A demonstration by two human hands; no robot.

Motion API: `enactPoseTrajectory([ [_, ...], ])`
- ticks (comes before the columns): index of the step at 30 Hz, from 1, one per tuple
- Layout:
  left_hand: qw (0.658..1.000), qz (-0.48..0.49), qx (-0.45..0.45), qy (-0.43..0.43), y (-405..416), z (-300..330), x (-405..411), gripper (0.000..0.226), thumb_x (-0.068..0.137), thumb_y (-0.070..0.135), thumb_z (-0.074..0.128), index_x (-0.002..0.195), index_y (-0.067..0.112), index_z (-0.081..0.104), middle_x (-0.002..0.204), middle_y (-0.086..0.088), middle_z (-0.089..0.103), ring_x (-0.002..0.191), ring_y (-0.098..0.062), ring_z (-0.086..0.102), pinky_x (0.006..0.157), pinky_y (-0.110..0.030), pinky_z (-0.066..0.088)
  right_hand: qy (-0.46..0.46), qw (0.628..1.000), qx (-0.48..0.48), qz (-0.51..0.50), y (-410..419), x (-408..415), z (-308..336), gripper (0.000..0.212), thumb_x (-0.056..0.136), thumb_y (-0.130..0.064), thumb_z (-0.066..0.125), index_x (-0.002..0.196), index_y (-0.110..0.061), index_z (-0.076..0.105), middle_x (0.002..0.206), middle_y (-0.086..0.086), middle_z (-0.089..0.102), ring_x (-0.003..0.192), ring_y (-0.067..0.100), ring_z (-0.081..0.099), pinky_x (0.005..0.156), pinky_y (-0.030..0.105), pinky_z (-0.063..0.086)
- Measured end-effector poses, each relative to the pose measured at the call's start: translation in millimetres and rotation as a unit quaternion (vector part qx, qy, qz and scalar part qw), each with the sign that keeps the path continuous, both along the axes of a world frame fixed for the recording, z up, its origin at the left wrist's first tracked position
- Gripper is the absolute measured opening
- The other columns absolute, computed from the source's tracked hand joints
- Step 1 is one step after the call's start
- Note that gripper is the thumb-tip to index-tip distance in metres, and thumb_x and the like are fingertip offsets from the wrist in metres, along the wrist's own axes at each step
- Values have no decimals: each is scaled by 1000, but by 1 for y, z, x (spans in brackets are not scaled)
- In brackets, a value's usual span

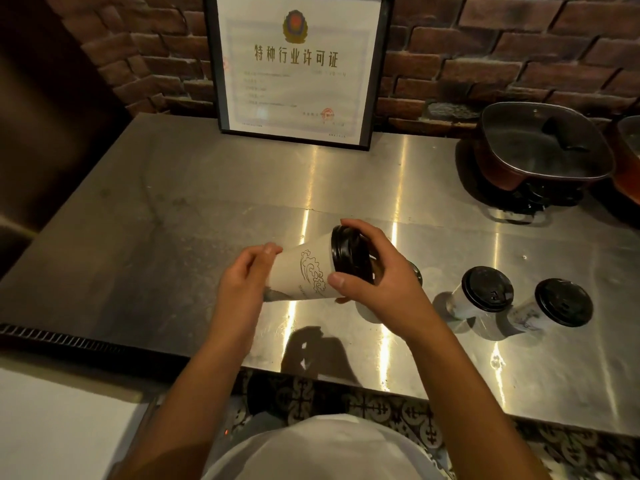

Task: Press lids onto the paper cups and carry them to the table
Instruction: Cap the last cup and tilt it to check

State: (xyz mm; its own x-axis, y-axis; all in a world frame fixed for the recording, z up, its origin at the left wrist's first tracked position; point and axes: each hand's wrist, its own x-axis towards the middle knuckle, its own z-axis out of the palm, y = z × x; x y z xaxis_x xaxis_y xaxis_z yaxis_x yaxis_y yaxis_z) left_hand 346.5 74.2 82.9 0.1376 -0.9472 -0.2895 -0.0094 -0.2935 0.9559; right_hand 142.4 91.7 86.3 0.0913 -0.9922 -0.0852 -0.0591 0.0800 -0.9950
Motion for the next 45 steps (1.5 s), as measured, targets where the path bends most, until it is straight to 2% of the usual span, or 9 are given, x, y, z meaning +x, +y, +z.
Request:
enactPoseTrajectory([
  [3,986,-12,-72,-149,6,3,6,17,99,29,63,115,27,67,115,9,68,110,-8,65,83,-24,57,94,995,-12,-11,-1,0,-4,77,75,-43,86,139,-51,44,120,-40,52,117,0,57,90,24,59],
  [9,971,-199,-75,-109,18,18,6,44,88,61,62,131,51,59,135,24,62,131,1,55,109,-44,49,216,974,-57,15,-1,11,-9,91,74,-46,86,148,-47,35,143,-21,46,127,2,49,104,29,50],
  [12,965,-196,-89,-147,16,12,4,43,96,53,59,138,50,54,138,23,60,134,-3,53,109,-47,50,196,977,-65,47,0,16,-9,96,72,-45,88,151,-48,33,147,-21,44,130,1,49,105,27,50],
  [18,994,-86,-65,-10,15,-2,15,36,103,35,50,138,37,56,128,18,64,118,-10,67,80,-33,63,-32,999,19,27,-12,19,-27,76,85,-18,84,148,-41,47,142,-22,56,134,7,56,94,41,61],
  [22,995,-94,-33,-4,8,-28,26,52,91,48,53,142,49,47,130,21,59,117,-12,68,85,-33,62,-20,999,33,28,-23,39,-49,63,88,-11,80,140,-35,54,137,-19,62,129,-1,57,98,25,56],
  [28,989,-128,16,-76,-28,-85,55,45,104,35,52,145,52,45,134,24,58,127,-21,62,98,-48,59,-12,993,115,2,-42,75,-92,64,90,-6,75,140,-40,54,139,-20,60,131,-1,55,109,33,50],
  [34,978,-169,21,-122,-62,-121,72,47,109,24,44,146,52,45,142,12,56,127,-13,58,104,-49,55,23,988,152,-24,-62,104,-112,63,94,-1,69,146,-31,50,132,-22,58,121,-11,53,91,6,47],
  [40,952,-250,-10,-177,-73,-147,73,46,110,24,43,152,41,40,155,7,49,134,-7,48,115,-34,42,68,980,172,-69,-61,110,-134,59,98,-20,69,150,-36,46,150,-9,54,138,16,53,115,40,46],
  [45,948,-258,-20,-185,-71,-155,74,48,110,27,42,154,41,34,157,5,45,139,-13,47,108,-24,38,87,980,169,-66,-57,114,-136,58,102,-27,63,155,-36,39,154,-7,51,139,17,51,84,5,49],
])
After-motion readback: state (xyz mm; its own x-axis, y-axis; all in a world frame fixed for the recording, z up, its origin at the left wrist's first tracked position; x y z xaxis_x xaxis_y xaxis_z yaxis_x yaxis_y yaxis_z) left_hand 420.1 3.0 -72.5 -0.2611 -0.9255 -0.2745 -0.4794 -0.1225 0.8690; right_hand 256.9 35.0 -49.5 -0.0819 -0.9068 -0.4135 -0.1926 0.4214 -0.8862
